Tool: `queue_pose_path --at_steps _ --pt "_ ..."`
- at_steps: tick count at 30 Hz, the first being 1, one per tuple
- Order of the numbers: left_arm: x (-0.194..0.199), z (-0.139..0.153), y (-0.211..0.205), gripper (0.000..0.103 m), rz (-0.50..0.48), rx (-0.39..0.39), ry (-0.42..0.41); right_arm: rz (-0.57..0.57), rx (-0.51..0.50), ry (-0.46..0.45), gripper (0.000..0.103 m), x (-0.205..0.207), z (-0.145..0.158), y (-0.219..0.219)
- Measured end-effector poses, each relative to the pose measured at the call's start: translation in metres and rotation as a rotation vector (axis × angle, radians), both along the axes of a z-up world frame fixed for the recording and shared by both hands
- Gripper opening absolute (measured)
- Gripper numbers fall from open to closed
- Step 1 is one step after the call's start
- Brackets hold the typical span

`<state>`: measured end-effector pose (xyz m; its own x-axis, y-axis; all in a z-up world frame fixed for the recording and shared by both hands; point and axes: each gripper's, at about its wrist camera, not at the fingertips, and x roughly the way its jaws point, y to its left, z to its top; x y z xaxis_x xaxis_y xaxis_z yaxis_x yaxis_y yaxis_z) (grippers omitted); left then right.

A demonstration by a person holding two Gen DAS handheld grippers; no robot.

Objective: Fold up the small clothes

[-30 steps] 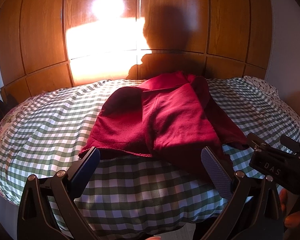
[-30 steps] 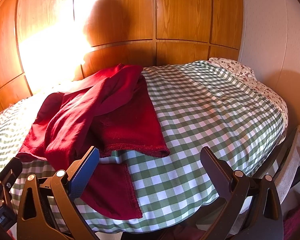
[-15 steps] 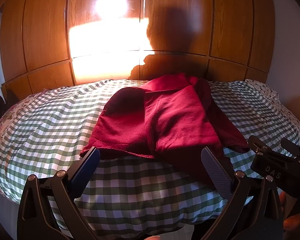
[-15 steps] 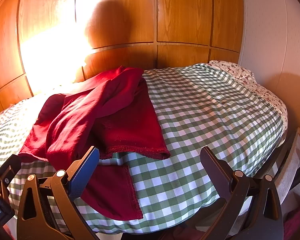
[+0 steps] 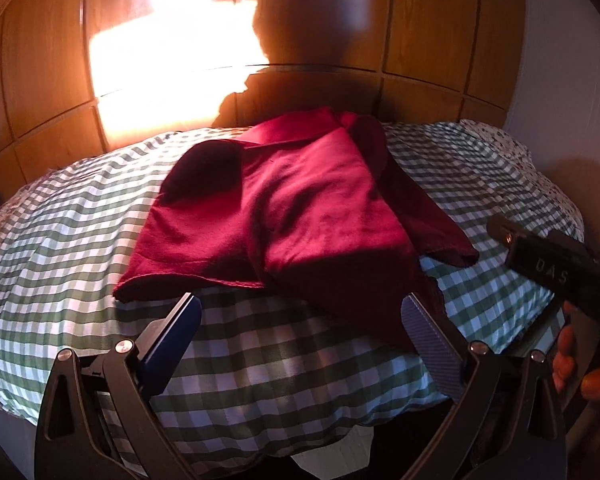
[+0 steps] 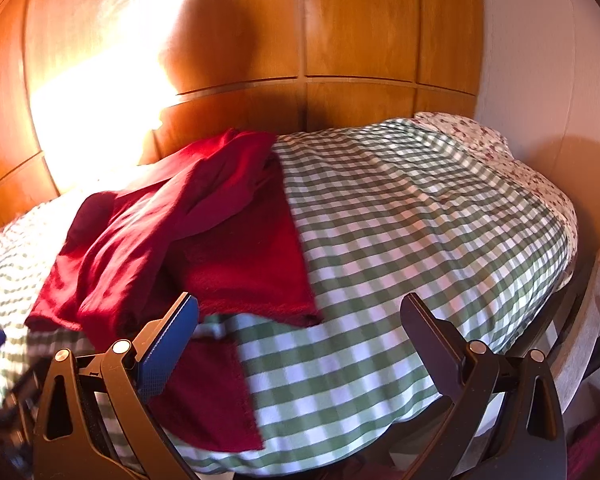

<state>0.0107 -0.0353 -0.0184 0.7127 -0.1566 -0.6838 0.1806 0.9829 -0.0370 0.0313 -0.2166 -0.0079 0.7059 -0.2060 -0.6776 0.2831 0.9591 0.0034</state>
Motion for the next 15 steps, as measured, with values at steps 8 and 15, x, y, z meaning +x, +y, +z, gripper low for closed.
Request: queue_pose_path --at_steps 8,15 --pt "0.026 -0.027 -0.052 0.083 -0.138 0.117 0.066 -0.001 0.084 0.030 0.100 0.008 -0.004 -0.052" --pt "0.046 -0.019 -0.016 0.008 -0.077 -0.018 0.095 0.188 0.125 0.049 0.092 0.021 -0.010 -0.031"
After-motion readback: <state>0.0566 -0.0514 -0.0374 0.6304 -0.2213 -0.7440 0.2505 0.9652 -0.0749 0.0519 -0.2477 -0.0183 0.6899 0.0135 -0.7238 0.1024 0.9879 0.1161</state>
